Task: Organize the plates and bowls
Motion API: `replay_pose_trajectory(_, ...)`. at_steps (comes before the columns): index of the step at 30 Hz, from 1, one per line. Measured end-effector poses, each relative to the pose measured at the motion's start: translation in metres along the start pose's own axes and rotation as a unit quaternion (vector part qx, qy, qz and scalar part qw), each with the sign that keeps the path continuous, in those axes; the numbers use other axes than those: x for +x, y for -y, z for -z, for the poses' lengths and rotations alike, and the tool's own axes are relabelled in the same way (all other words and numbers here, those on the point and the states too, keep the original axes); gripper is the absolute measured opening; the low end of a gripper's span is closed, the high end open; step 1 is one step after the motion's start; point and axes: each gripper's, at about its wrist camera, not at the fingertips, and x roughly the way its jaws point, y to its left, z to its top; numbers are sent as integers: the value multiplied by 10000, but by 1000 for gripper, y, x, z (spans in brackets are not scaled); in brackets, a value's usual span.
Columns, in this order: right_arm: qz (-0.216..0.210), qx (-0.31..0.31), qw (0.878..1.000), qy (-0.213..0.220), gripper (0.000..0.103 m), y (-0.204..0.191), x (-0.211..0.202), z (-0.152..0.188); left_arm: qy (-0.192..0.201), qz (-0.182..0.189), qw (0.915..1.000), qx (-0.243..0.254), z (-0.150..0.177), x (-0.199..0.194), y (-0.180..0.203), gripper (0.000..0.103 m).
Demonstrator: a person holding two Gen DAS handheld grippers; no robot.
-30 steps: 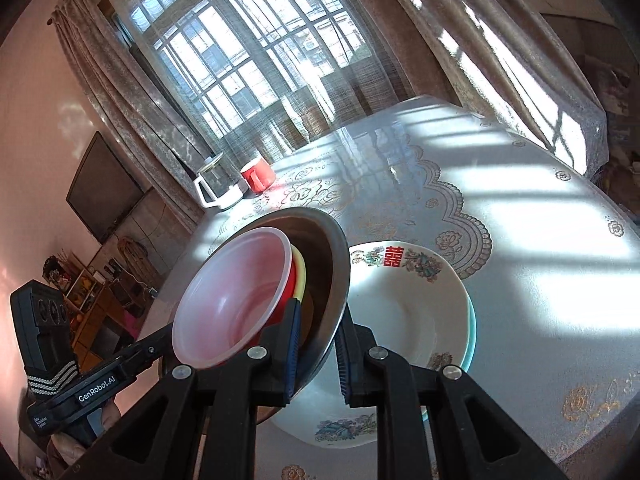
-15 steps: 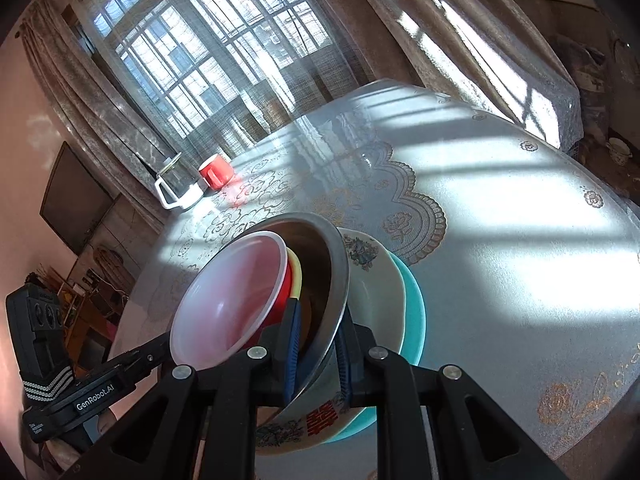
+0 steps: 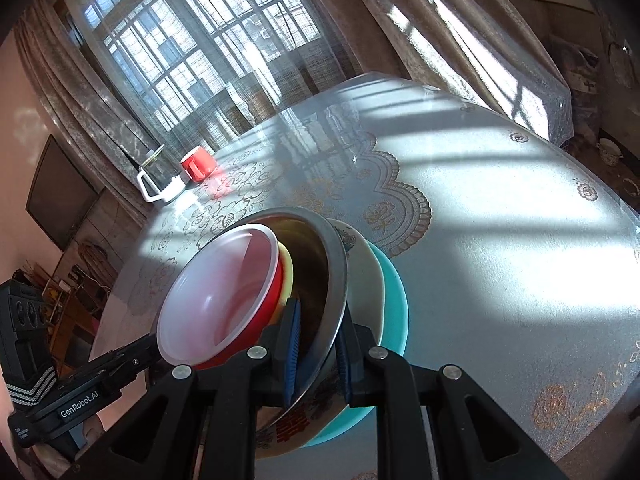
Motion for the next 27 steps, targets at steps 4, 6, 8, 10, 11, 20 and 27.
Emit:
replay_pose_trajectory(4,-9,0,10000,-33,17,0,1,1,-15,-38,10000,-20,0,1,0,25)
replay_pose_trajectory(6,-32,42,10000,-44,17,1,1,1,-10,-53,10000,-14,0,1,0,25)
replay_pose_trajectory(8,-62,84,9999,-59,17,1,1,0,-8,-63,10000,-14,1,0,0,25)
replay_pose_trajectory(10,-117,165,9998,-95,17,2,2,0,-8,-79,10000,-15,1,0,1,25)
replay_pose_trajectory(11,-140,179,9997,-112,18,2,2,0,-10,-76,10000,-33,1,0,0,25)
replay_pose_trajectory(20,-250,250,9993,-126,25,0,-4,0,-36,-103,9999,-65,3,0,2,28)
replay_pose_trajectory(27,-284,276,9992,-65,31,-1,-11,2,-16,-108,9999,-53,5,-2,4,29)
